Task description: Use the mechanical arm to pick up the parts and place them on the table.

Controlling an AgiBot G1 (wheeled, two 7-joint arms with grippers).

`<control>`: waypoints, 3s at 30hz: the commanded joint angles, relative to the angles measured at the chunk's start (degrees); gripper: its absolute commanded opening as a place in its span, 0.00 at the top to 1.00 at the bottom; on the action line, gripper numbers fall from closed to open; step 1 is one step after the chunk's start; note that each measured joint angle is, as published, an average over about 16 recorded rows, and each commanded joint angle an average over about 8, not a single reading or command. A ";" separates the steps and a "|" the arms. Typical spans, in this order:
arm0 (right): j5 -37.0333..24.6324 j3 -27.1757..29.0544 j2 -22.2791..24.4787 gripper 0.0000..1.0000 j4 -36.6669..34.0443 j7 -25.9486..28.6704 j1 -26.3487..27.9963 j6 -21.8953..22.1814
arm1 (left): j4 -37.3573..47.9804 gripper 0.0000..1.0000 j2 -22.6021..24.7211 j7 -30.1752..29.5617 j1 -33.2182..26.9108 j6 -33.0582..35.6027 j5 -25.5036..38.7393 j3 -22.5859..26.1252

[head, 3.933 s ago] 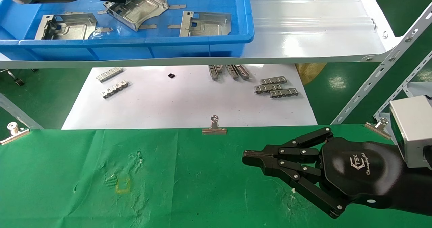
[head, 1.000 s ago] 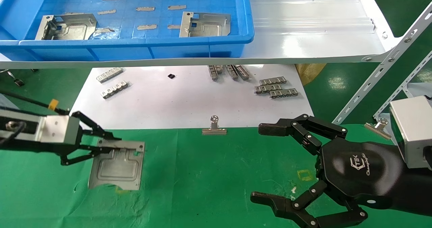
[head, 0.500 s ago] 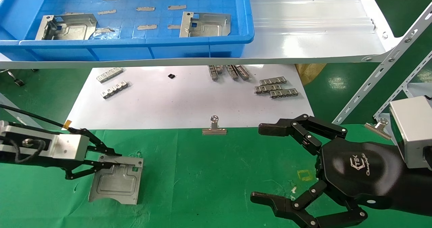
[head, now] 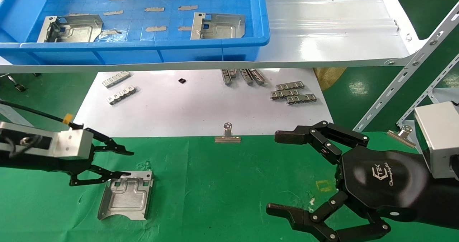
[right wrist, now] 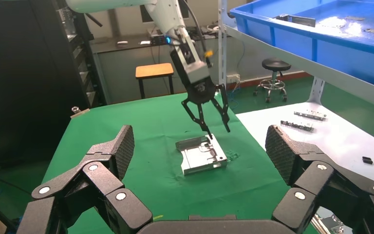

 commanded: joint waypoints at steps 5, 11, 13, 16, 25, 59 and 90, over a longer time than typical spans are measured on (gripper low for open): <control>0.00 0.00 0.00 0.00 -0.01 0.00 -0.01 0.01 | 0.37 0.00 -0.29 -2.14 1.21 2.18 -3.11 -0.34; 0.01 0.00 0.00 0.00 -0.01 0.00 -0.01 0.01 | 0.21 0.00 -0.40 -2.27 1.62 2.32 -3.53 -0.21; 0.02 0.00 0.00 0.00 -0.01 0.00 -0.01 0.02 | 0.12 0.00 -0.40 -2.23 1.54 2.23 -3.45 -0.29; 0.02 0.00 0.00 0.00 -0.01 0.00 -0.01 0.02 | -0.41 0.00 -0.50 -2.54 1.77 2.09 -3.55 -0.72; 0.02 0.00 0.00 0.00 -0.01 -0.01 -0.01 0.02 | -7.26 0.00 -2.19 -7.68 6.75 1.35 -6.79 -5.75; 0.03 0.00 0.00 0.00 -0.01 -0.01 -0.01 0.02 | -39.53 0.00 -10.11 -31.85 30.04 -2.22 -22.02 -29.40; 0.04 0.00 0.01 0.00 -0.03 -0.01 -0.02 0.04 | -57.84 0.00 -14.64 -45.19 43.31 -4.29 -30.81 -42.86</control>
